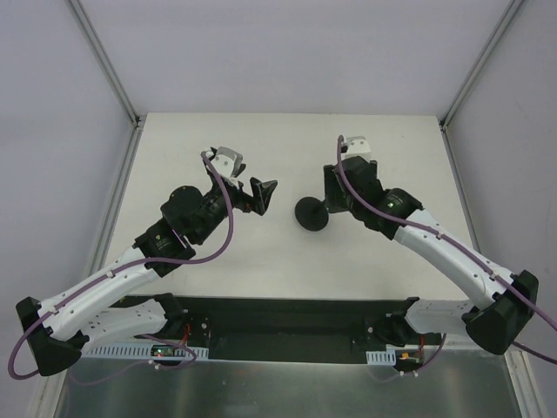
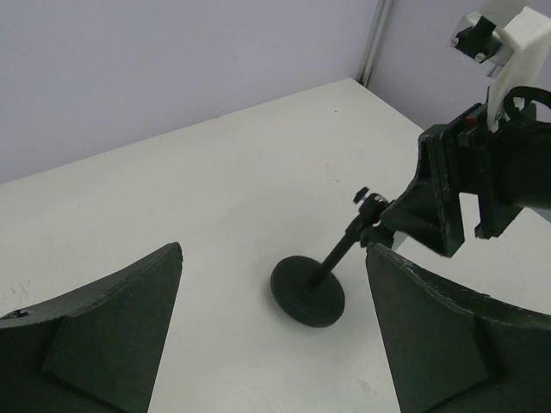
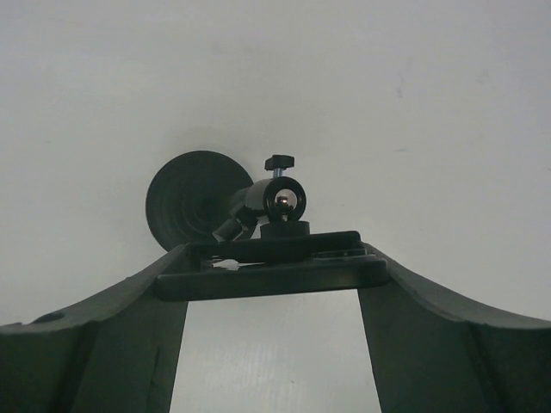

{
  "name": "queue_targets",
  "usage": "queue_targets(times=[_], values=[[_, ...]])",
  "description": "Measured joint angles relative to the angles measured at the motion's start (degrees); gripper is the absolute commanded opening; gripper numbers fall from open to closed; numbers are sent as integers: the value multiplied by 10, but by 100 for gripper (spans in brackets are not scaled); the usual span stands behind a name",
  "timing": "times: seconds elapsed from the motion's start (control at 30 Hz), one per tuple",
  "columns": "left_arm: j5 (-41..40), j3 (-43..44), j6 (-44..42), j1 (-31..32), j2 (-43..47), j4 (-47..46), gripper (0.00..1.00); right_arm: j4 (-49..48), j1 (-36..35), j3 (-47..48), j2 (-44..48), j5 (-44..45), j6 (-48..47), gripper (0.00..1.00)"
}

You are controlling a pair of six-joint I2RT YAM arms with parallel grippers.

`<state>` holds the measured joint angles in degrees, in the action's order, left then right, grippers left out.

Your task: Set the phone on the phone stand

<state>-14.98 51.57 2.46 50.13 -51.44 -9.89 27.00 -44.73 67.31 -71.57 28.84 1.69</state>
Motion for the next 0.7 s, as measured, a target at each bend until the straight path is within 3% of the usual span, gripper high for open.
queue_targets(times=[0.2,0.47,0.7], values=[[6,0,3,0,0,8,86,97,50,3,48,95,50,1],[14,0,13,0,0,20,85,197,91,-1,177,229,89,1],[29,0,24,0,0,24,85,255,244,-50,313,278,136,1]])
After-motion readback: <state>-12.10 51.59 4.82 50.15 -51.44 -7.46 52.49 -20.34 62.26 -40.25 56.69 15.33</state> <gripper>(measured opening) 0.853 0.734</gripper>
